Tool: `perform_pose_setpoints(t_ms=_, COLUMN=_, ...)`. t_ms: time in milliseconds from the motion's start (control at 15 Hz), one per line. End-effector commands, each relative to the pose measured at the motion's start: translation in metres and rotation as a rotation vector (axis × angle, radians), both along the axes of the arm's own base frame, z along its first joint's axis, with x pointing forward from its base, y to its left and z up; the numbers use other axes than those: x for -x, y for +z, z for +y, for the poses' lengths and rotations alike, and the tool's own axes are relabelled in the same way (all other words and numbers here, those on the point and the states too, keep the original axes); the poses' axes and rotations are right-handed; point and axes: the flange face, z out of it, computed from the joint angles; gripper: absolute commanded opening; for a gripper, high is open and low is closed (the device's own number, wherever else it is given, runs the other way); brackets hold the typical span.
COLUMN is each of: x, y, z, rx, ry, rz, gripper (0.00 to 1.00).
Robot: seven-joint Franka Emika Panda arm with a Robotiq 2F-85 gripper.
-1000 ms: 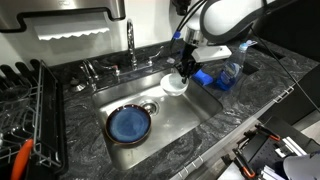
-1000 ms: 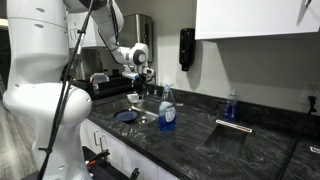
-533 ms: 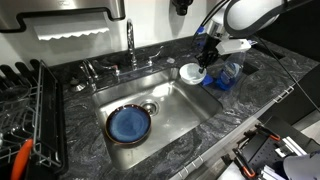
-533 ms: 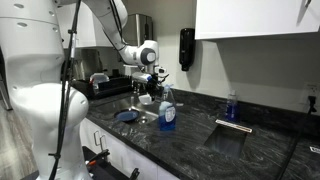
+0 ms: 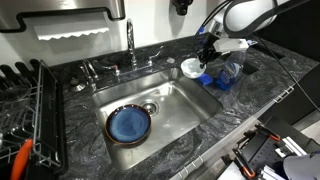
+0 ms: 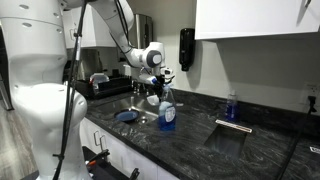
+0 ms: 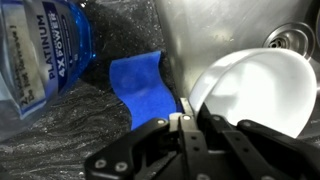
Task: Move the white bowl to the right side of the sink
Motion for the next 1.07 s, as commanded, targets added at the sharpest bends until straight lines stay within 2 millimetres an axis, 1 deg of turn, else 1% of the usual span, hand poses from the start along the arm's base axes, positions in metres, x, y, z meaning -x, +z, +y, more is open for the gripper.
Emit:
perform_pose_setpoints(t_ms=0, x=-0.024, y=-0.010, z=0.001, rx=-0.005, ry=-0.078, rz=-0.023, gripper=0.02)
perform_pose_setpoints(t_ms=133, x=-0.032, y=-0.015, z=-0.008, rx=-0.009, ry=-0.142, rz=-0.018, gripper=0.02)
perform_pose_setpoints(t_ms=400, x=-0.048, y=-0.016, z=-0.042, rx=0.010, ry=-0.302, rz=-0.046, gripper=0.02)
perform_pose_setpoints(t_ms=533, x=-0.053, y=-0.016, z=-0.055, rx=0.026, ry=-0.362, rz=-0.059, gripper=0.02)
perform_pose_setpoints(t_ms=667, x=-0.058, y=-0.017, z=-0.060, rx=0.042, ry=-0.402, rz=-0.068, gripper=0.02)
perform_pose_setpoints(t_ms=867, x=-0.064, y=-0.020, z=-0.056, rx=0.050, ry=-0.450, rz=-0.076, gripper=0.02)
perform_pose_setpoints(t_ms=1000, x=-0.066, y=-0.026, z=-0.054, rx=0.043, ry=-0.508, rz=-0.068, gripper=0.02)
